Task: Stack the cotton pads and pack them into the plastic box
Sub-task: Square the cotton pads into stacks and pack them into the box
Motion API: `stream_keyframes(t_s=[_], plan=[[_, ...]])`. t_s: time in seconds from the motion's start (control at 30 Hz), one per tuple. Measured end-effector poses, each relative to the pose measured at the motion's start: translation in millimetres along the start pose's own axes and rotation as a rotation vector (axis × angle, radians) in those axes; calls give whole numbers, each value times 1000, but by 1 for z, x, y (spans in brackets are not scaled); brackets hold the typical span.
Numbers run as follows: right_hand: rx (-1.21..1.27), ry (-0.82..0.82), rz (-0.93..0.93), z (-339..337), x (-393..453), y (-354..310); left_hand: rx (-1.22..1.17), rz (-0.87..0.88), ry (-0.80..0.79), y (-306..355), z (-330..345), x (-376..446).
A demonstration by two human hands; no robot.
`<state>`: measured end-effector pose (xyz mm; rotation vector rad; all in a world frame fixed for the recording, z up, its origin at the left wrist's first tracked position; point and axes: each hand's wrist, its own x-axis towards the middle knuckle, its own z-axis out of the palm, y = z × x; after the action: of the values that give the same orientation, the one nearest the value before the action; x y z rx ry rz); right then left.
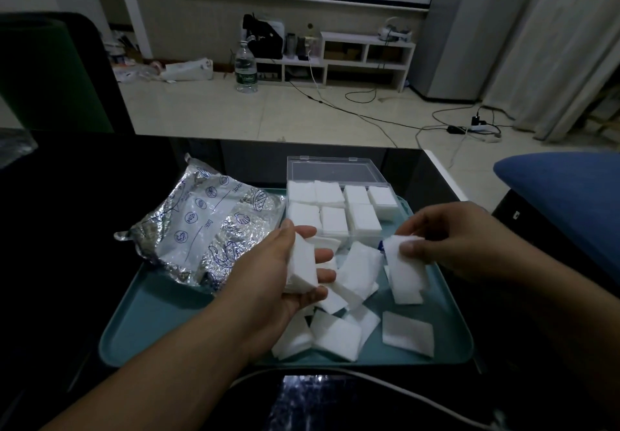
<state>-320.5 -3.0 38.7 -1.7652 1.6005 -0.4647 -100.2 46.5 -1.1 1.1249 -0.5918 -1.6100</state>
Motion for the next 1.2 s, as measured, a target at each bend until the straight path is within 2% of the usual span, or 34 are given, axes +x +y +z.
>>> stream_keyframes(t_s=[0.13, 0.27, 0.37, 0.47, 0.57, 0.63, 0.7, 0.83, 1.0, 1.1, 1.2], plan=[[384, -83, -72, 8, -8, -5, 9, 5, -18, -2, 6, -2], [492, -103, -92, 30, -8, -13, 21, -9, -44, -6, 9, -4], [549, -47, -144, 48, -9, -23, -13, -58, -107, -7, 11, -6], [484, 36, -190, 65, -9, -27, -62, -88, -175, -7, 10, -5], [250, 110, -293, 74, -7, -22, -63, -89, -194, -6, 8, -3], [203, 126, -322, 71, -9, -21, -69, -90, -194, -4, 6, -2], [111, 95, -376, 62, -13, -21, -83, -85, -182, -4, 6, -1], [-38, -68, -437, 57, -21, -20, -69, -42, -177, -8, 6, -1], [-87, -34, -451, 64, -19, -19, -73, -28, -193, -11, 5, 3], [-44, -50, -450, 62, -17, -17, -142, -88, -221, -8, 4, 5], [-23, -75, -452, 61, -18, -18, -141, -64, -249, -9, 4, 3]])
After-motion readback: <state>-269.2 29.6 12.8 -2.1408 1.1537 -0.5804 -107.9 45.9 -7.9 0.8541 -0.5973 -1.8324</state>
